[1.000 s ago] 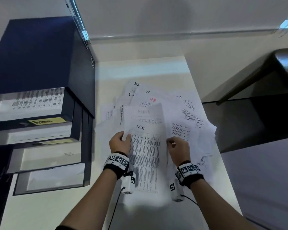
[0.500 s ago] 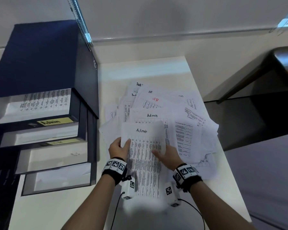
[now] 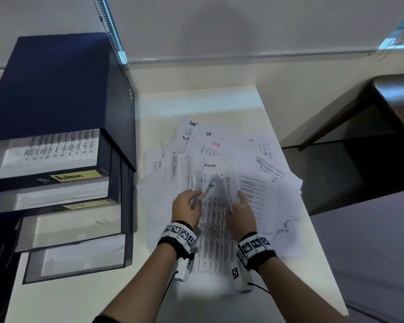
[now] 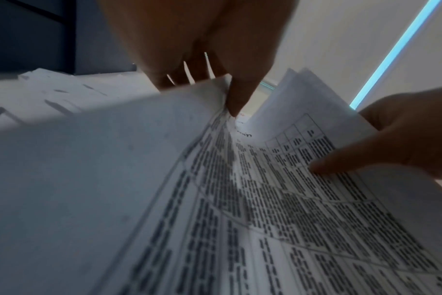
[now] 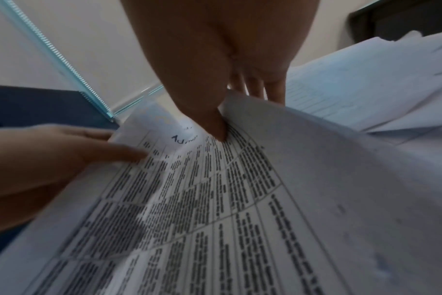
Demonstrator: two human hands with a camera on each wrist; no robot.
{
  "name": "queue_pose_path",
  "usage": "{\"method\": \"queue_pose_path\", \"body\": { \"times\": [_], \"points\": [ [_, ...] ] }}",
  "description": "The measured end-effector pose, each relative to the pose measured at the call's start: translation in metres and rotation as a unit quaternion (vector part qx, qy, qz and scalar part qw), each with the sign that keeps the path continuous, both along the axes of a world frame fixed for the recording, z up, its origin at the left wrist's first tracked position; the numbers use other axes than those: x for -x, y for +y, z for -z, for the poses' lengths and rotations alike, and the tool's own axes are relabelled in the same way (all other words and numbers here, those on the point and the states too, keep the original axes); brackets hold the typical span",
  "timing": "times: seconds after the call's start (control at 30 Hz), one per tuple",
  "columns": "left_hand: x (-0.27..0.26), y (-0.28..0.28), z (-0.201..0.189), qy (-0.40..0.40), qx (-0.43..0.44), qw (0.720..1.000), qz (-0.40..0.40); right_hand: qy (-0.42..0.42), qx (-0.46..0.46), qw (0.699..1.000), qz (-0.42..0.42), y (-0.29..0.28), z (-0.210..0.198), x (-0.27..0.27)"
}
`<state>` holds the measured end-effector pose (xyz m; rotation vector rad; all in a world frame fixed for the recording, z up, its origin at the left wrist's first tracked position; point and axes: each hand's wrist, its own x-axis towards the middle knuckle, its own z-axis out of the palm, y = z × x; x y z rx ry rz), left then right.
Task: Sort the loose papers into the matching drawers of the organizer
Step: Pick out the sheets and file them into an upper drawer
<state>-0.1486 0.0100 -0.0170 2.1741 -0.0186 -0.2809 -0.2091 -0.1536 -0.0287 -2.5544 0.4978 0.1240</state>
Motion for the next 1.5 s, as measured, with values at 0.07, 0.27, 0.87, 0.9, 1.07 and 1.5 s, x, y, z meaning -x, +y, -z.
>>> {"method": "queue_pose_path", "body": {
  "times": [0.07,0.27,0.87,0.9,1.07,1.5],
  "points": [
    [-0.001,-0.002,0.001,0.055,0.048,0.997,0.001,-0.011,0.006,1.0,-0.005,0.001,0.005,0.001],
    [-0.022,0.003,-0.043,0.039,0.215,0.973,-0.072,-0.11,-0.04,0.992,0.036,-0.017,-0.046,-0.026],
    [-0.034,0.066,-0.113,0.012,0.128,0.992,-0.007,-0.13,-0.2,0.969,0.059,-0.012,-0.106,-0.037],
    [-0.033,0.072,-0.129,0.001,0.139,0.99,-0.015,-0.147,-0.211,0.965,0.05,-0.005,-0.12,-0.042],
    [-0.026,0.132,-0.191,-0.023,0.2,0.976,-0.078,-0.229,-0.327,0.915,-0.068,0.05,-0.199,-0.061],
    [0.061,0.345,-0.297,0.039,0.21,0.955,-0.207,0.104,-0.552,0.819,-0.12,0.247,-0.267,-0.06]
  ]
}}
